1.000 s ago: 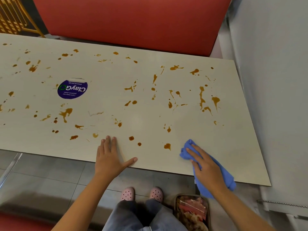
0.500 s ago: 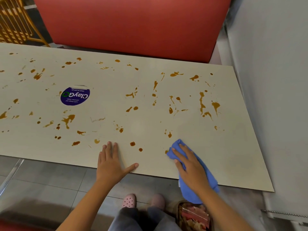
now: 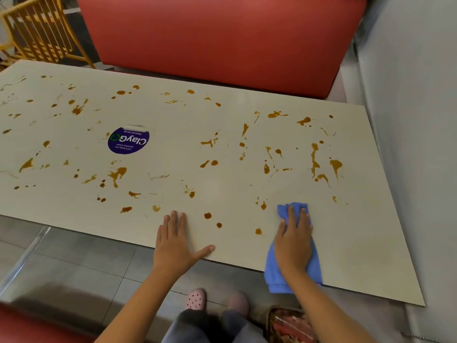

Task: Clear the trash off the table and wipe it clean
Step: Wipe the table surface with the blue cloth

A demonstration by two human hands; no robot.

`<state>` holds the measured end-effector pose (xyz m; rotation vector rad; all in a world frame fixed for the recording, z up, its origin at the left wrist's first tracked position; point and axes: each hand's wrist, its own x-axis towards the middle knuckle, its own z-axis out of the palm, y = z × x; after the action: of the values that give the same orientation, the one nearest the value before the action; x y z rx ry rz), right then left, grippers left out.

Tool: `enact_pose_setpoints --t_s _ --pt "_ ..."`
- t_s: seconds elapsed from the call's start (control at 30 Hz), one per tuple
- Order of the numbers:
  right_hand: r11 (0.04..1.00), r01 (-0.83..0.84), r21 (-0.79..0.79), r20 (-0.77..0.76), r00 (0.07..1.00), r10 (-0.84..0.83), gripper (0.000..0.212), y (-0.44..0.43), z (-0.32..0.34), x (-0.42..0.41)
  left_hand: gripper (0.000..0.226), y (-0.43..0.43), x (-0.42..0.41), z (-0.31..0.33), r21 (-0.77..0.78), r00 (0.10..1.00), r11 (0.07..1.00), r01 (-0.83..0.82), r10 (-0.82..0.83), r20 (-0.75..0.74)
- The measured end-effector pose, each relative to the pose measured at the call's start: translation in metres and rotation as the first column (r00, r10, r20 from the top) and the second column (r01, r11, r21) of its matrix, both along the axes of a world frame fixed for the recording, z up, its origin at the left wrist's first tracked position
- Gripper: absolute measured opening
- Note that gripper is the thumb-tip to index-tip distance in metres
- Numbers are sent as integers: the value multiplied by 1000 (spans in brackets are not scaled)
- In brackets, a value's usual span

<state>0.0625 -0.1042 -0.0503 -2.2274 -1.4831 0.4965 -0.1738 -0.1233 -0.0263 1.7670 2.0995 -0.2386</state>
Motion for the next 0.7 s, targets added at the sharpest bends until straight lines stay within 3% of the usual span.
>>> enact_pose_setpoints --t_s 0.17,0.33,0.47,0.6,0.7 --pt "949 -286 135 28 958 285 46 -22 -6 -22 148 -1 0 -2 5 1000 1000 -1 1 6" --pt "889 -445 105 78 895 439 46 -39 -8 36 147 -3 0 -3 16 1000 1000 -3 2 11" --pt "944 -299 143 34 954 297 39 -27 -7 77 148 -3 1 -2 35 1000 999 -15 14 23" --pt "991 -99 94 52 994 95 41 2 -6 55 146 -3 1 3 24 1000 1000 -13 12 27" --pt "998 -46 45 59 997 44 42 19 -4 12 103 -10 -5 6 99 994 995 -22 11 111"
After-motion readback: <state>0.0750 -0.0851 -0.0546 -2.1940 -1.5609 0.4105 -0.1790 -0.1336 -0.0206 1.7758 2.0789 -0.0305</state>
